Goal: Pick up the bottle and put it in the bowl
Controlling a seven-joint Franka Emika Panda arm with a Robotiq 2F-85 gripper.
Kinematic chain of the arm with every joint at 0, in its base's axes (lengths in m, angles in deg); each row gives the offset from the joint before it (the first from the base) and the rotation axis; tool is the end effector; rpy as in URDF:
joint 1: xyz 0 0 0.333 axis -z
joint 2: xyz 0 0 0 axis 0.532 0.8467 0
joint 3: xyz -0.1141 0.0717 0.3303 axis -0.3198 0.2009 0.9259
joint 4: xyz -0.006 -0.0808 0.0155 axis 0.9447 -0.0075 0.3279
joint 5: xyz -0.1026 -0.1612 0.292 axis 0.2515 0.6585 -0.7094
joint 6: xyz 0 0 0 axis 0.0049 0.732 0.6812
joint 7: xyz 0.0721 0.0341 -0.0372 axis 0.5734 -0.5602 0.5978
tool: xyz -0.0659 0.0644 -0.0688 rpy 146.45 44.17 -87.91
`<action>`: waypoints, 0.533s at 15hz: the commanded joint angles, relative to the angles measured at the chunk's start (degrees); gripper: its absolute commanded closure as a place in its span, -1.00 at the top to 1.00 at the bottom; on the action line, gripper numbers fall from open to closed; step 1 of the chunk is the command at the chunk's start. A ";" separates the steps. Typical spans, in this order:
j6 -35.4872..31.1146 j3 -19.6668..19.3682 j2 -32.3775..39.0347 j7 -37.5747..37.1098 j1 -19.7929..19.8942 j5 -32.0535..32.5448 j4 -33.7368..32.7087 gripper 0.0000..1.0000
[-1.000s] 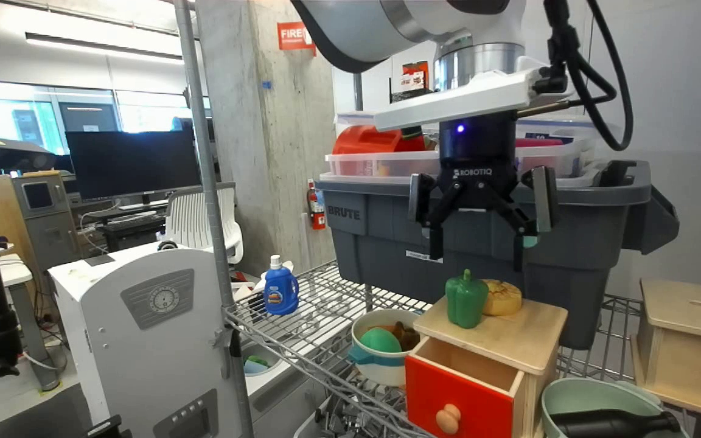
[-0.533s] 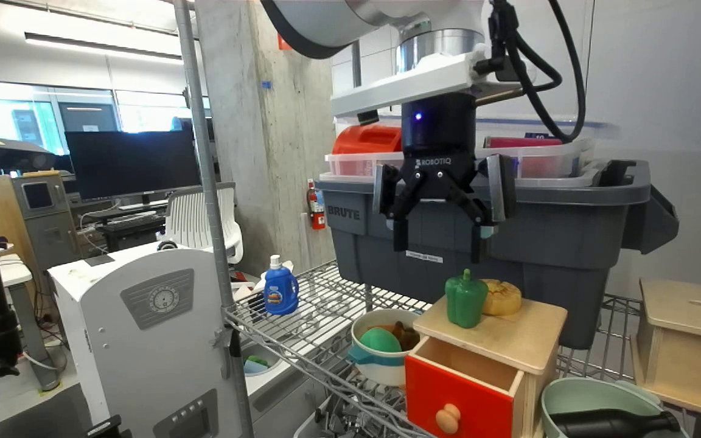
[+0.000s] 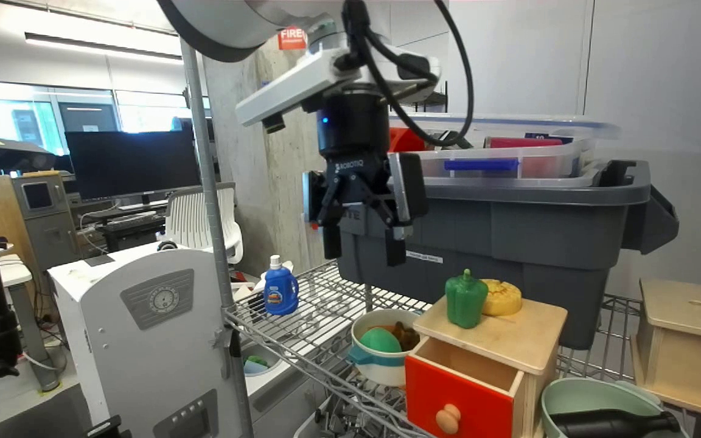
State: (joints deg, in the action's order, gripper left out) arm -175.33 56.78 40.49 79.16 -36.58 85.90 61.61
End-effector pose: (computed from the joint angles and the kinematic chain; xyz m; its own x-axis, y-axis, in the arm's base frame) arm 0.5694 0.0054 0.3526 0.9935 -0.0431 -0.1053 -0.0272 -0.9886 0.1483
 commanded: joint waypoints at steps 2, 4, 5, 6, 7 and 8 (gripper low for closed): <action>-3.02 1.12 -9.15 -7.00 -1.91 4.41 10.63 1.00; -3.08 1.60 -11.24 -7.87 -1.55 4.96 12.50 1.00; -3.05 1.70 -11.91 -7.48 -1.15 5.11 12.91 1.00; -2.98 1.70 -12.52 -7.10 -0.87 5.36 13.22 1.00; -2.94 1.71 -12.78 -5.82 -0.41 5.30 13.26 1.00; -3.02 1.70 -13.06 -5.16 -0.03 5.37 13.31 1.00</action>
State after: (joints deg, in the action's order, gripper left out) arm -177.18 58.05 29.96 72.83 -38.10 89.87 73.02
